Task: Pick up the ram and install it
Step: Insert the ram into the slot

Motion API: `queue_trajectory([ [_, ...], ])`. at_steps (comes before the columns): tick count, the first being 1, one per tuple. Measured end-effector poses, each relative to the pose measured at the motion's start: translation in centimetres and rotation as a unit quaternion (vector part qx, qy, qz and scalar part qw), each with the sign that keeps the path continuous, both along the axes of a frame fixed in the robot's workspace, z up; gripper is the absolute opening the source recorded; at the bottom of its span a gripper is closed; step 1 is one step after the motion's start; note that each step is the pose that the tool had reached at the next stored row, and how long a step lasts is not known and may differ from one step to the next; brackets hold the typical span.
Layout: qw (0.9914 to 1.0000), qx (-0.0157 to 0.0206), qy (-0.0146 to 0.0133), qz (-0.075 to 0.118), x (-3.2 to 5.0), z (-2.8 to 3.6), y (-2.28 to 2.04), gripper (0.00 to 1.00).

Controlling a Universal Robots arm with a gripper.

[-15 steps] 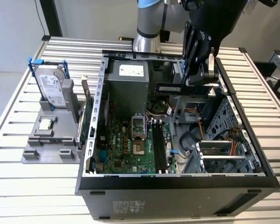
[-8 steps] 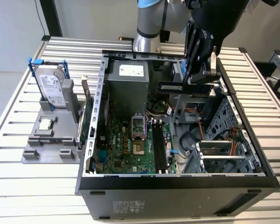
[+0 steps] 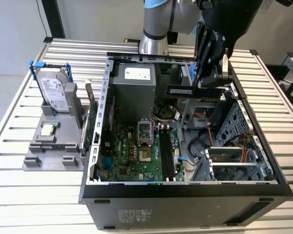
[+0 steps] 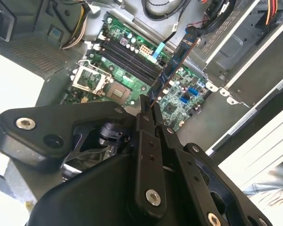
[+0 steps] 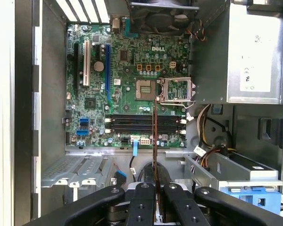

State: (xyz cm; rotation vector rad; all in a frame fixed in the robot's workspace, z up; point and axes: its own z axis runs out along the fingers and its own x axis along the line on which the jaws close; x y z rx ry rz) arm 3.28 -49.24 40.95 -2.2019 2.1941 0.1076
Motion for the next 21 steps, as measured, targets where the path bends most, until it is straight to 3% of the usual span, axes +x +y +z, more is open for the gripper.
queue_trajectory([
  [14,0.99999,0.0001,0.0000,-0.003,0.06,0.00,0.00,0.00],
  [18,0.99943,0.0000,0.0000,-0.034,0.06,0.00,0.00,0.00],
  [21,0.99811,0.0000,0.0000,-0.061,0.06,0.00,0.00,0.00],
])
